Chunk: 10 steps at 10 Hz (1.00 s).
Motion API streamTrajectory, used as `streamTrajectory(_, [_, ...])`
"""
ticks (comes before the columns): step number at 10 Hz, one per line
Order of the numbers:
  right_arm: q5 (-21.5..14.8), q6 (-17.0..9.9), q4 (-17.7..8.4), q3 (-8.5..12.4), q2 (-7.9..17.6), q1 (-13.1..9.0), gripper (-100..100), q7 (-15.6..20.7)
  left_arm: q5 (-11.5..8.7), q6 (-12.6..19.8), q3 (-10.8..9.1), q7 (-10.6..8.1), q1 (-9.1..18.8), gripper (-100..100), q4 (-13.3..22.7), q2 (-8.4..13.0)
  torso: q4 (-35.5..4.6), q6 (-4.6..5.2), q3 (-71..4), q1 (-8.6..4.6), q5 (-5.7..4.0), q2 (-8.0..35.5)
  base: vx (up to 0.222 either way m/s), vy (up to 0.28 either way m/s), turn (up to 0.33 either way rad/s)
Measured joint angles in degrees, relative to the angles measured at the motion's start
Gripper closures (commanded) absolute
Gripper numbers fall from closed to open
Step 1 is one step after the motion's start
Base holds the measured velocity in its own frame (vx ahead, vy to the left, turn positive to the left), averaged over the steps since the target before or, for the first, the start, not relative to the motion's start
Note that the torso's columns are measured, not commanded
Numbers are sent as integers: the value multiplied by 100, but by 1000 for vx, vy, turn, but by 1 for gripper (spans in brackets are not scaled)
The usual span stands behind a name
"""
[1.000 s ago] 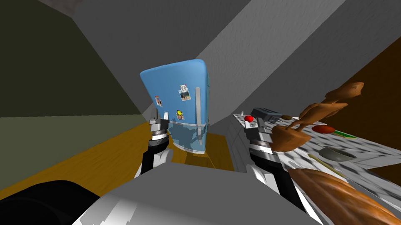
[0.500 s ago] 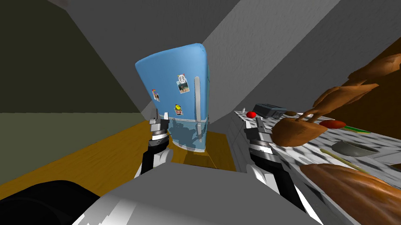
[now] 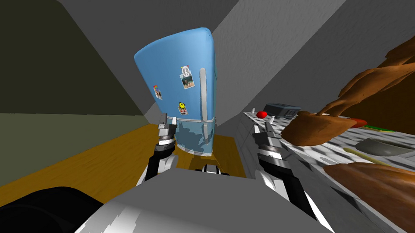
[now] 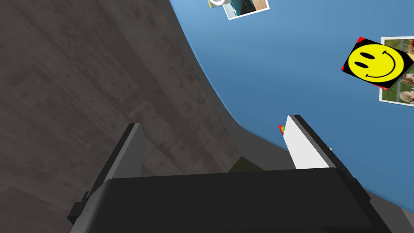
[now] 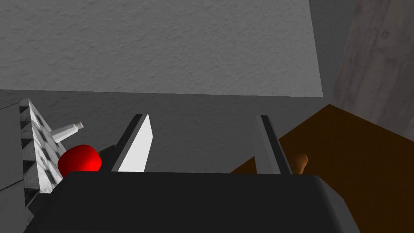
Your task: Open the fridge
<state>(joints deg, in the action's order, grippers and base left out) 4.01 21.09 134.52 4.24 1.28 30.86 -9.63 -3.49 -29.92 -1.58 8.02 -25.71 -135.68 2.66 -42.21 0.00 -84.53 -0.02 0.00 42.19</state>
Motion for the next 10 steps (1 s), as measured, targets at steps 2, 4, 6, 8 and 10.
streamTrajectory(2, [0,0,0,0,0,0,0,0,30,-35,39,17,-7,-100,109,327,-7,0,-5,-1,0,6,28,-26,-23])
streamTrajectory(4, [0,0,0,0,0,0,0,0,66,-71,64,38,87,-100,334,544,-8,0,-4,2,1,8,31,-26,-28])
streamTrajectory(6, [0,0,0,0,0,0,0,0,71,-163,38,23,151,-100,593,709,-8,0,-3,0,0,10,32,-35,-29])
streamTrajectory(8, [0,0,0,0,0,0,0,0,121,-279,86,44,226,-100,901,752,-7,1,-5,1,0,7,41,-34,-43])
streamTrajectory(10, [0,0,0,0,0,0,0,0,155,-394,102,50,289,-100,1225,723,-7,0,-6,-1,0,5,51,-41,-38])
